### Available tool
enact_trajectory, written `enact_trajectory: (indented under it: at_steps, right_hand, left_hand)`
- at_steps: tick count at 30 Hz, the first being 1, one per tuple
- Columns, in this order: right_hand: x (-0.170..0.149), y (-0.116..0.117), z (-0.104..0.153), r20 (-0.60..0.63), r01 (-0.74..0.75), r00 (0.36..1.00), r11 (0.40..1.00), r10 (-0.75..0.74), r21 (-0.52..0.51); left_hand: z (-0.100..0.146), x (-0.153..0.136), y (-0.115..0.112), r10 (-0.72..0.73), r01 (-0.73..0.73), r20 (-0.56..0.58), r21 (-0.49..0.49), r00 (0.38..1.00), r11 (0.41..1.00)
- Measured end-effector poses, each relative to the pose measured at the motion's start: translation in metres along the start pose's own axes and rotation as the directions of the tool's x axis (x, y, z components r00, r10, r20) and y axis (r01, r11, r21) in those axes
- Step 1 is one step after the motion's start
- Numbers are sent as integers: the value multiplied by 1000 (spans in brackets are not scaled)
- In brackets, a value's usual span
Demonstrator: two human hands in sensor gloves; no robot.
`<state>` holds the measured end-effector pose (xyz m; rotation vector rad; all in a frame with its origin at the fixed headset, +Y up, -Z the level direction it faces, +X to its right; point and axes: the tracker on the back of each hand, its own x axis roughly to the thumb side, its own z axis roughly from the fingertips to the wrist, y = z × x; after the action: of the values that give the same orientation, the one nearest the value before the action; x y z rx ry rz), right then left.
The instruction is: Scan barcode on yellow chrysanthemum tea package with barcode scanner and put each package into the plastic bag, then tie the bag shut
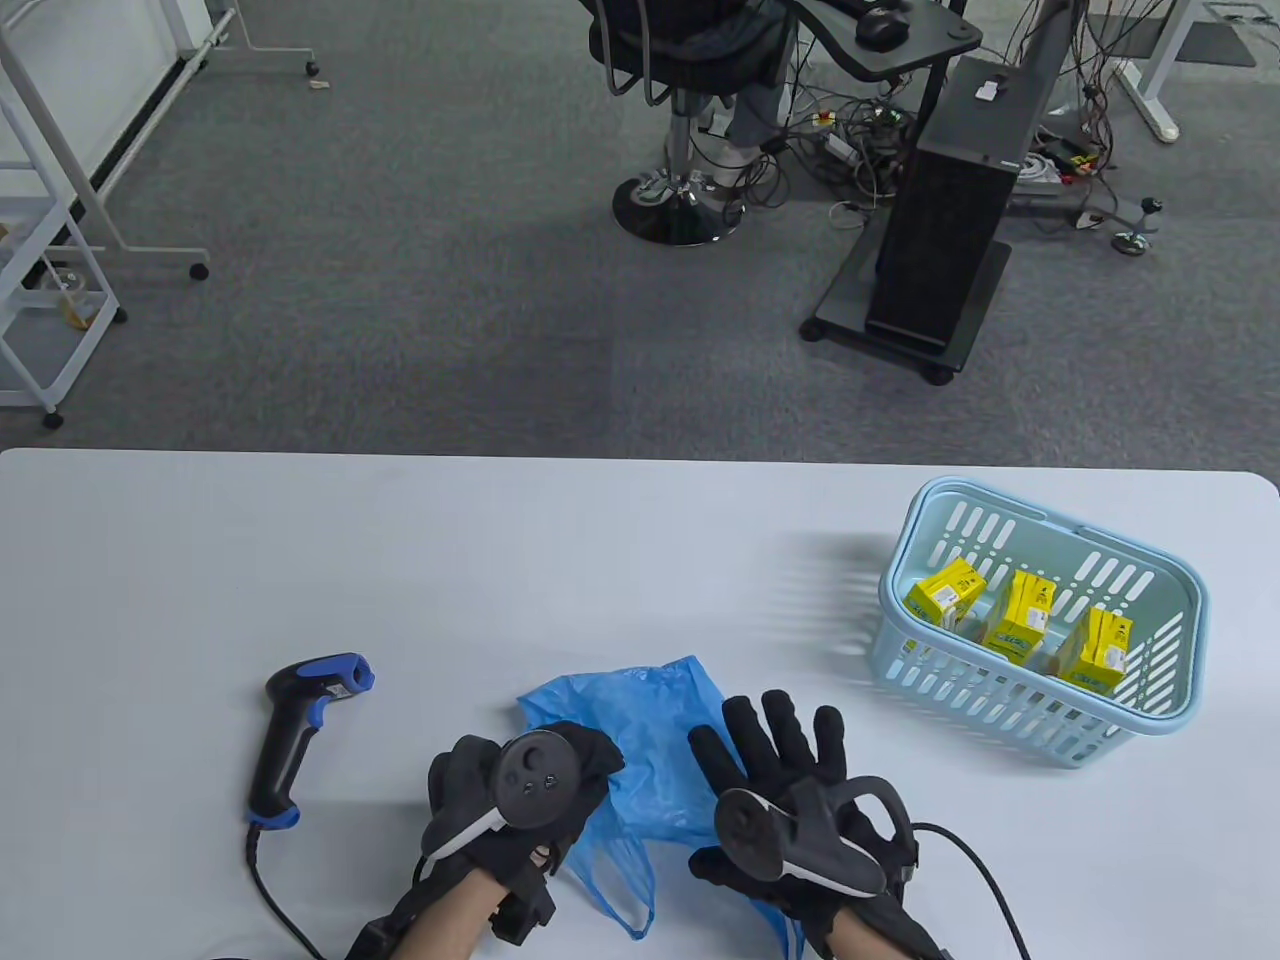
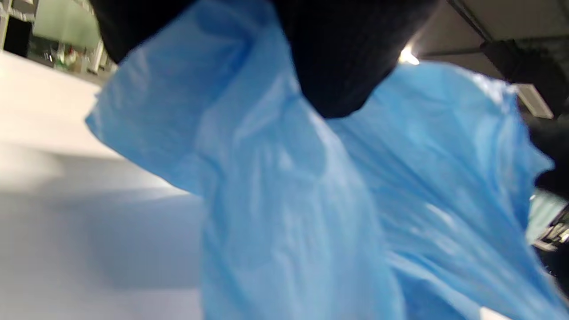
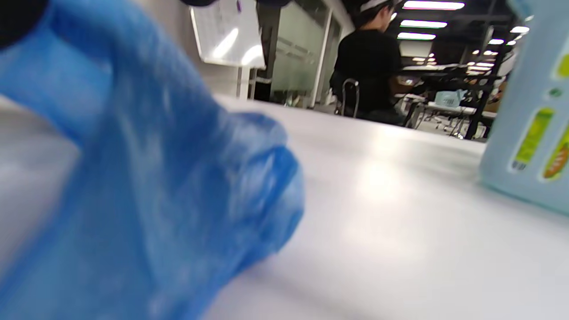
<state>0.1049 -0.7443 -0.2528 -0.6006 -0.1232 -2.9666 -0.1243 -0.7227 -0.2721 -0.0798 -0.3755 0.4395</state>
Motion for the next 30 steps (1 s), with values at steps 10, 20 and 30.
enact_trajectory:
  at_steps: [10,20,30]
  right_hand:
    - [-7,6,-3,-78,14,997,996,-21,-91]
    - [-6,3,-6,-125,-1,992,994,-14,-113]
    - [2,0,-4,-127,5,992,990,-23,-139]
  left_hand:
    - [-5,4,-18,-79,83,54,-62,995,995]
    - [-1,31,-23,0,22,141,-154,990,988]
    - [-2,64,-52,-207,222,96,-195,974,955]
